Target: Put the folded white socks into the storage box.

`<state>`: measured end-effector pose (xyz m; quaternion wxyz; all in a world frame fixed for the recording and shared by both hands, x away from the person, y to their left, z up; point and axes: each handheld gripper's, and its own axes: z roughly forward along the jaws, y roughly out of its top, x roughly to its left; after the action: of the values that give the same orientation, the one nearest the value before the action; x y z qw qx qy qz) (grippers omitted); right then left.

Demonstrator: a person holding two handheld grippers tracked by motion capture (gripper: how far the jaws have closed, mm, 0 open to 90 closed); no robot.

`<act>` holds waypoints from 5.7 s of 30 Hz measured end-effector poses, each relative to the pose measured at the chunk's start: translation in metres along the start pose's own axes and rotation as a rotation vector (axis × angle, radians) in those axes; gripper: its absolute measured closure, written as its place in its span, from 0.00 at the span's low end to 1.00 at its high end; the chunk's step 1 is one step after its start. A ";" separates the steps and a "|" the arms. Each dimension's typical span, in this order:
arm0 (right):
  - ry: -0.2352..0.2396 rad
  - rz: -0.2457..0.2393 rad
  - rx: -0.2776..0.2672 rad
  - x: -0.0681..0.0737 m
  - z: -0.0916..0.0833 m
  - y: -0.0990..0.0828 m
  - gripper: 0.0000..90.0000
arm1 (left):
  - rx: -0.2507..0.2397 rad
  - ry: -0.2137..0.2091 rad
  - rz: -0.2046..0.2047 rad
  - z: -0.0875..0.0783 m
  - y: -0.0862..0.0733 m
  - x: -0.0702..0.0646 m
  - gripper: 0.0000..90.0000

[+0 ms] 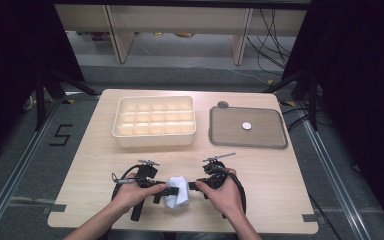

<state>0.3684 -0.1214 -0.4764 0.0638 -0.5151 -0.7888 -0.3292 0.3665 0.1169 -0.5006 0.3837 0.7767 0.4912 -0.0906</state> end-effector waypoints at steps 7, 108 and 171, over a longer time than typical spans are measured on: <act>-0.010 -0.029 0.056 0.002 0.009 -0.003 0.76 | 0.006 -0.005 -0.004 0.002 -0.001 -0.001 0.34; -0.082 0.043 -0.176 -0.045 -0.044 -0.028 0.71 | -0.431 0.210 0.306 -0.085 0.020 0.028 0.79; -0.084 0.071 -0.271 -0.069 -0.047 -0.046 0.71 | -0.504 0.584 0.290 -0.095 0.100 0.130 0.79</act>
<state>0.3495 -0.2138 -0.4910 -0.0278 -0.5600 -0.7204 -0.4083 0.4928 0.2502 -0.4518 0.4152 0.7127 0.4718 0.3115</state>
